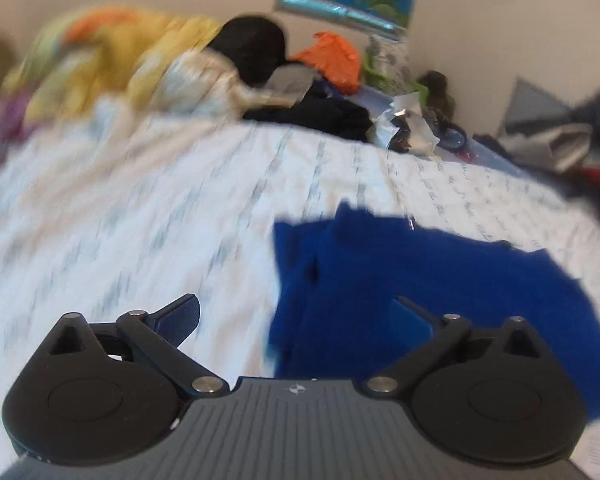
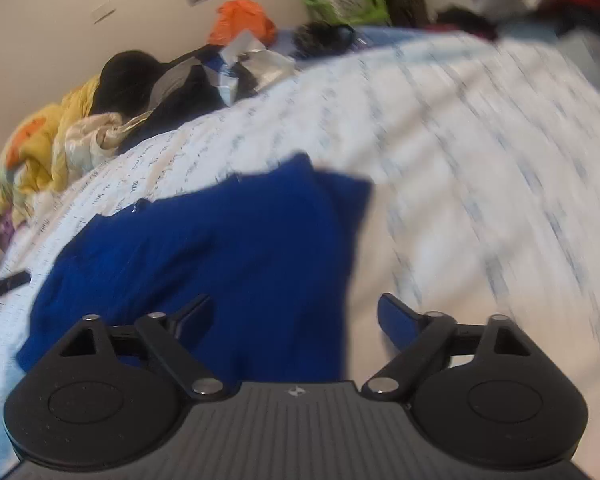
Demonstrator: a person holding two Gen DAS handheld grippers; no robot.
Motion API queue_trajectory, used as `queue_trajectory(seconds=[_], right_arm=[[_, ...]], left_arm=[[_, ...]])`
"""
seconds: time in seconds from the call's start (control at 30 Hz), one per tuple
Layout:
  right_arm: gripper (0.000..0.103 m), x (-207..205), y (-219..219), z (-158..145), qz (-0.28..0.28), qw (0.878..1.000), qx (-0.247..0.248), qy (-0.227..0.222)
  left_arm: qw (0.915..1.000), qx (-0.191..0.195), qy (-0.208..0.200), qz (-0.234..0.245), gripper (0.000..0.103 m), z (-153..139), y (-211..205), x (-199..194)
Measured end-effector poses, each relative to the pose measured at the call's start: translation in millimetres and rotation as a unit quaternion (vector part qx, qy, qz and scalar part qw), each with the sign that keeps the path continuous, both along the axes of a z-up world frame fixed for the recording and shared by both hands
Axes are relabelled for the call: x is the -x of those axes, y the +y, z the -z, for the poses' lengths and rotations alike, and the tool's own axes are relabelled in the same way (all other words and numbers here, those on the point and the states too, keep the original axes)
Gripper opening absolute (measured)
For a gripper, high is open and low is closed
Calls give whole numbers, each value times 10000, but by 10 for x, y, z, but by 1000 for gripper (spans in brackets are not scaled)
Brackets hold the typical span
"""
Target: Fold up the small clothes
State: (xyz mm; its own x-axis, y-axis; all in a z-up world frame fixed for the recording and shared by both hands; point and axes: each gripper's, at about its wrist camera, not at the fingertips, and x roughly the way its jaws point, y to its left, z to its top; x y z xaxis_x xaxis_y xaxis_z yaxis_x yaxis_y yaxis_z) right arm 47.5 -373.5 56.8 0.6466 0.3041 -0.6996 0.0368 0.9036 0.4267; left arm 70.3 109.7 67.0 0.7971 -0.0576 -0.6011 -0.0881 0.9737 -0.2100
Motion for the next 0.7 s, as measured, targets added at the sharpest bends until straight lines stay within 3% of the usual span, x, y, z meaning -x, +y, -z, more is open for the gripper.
queue_trajectory(seconds=[0.07,0.1,0.2,0.27,0.37,0.4,0.43,0.47,0.5,0.6,0.7], right_arm=[[91,226,-112,138,108,9983,-530,236],[91,310,-117,156,76,9974,-714,112],[90,265,-94,206,-57,9879,-1521,297],[90,158,-98,271,16,9778,-2057,405],[90,7,-92,331,159,9688,-2439,416],[79,-30,-72,346,163,9675,-2484,433],[66,-65,-47,359,144,9691,-2414,486],[29,-111,-5,382,114,9722,-2259,607],[10,-179,34,446,34,9728,-2171,802],[10,-167,57,456,-2,9731,-2205,670],[9,-4,-7,230,-72,9711,-2367,288]], left_arm=[[9958,841,308,-193,89,158,133,265],[9870,1478,575,-247,86,279,192,344],[9601,2747,408,-331,87,457,260,538],[9459,3206,388,-311,87,523,273,469],[9389,3389,404,-433,84,536,260,267],[9410,3319,453,-473,72,535,245,198],[9460,3145,579,-540,39,523,216,124],[9499,2975,759,-583,19,527,193,72],[9523,2843,973,-532,9,567,167,-2],[9610,2559,890,-556,6,476,163,31],[9614,2675,600,-230,6,203,233,252]])
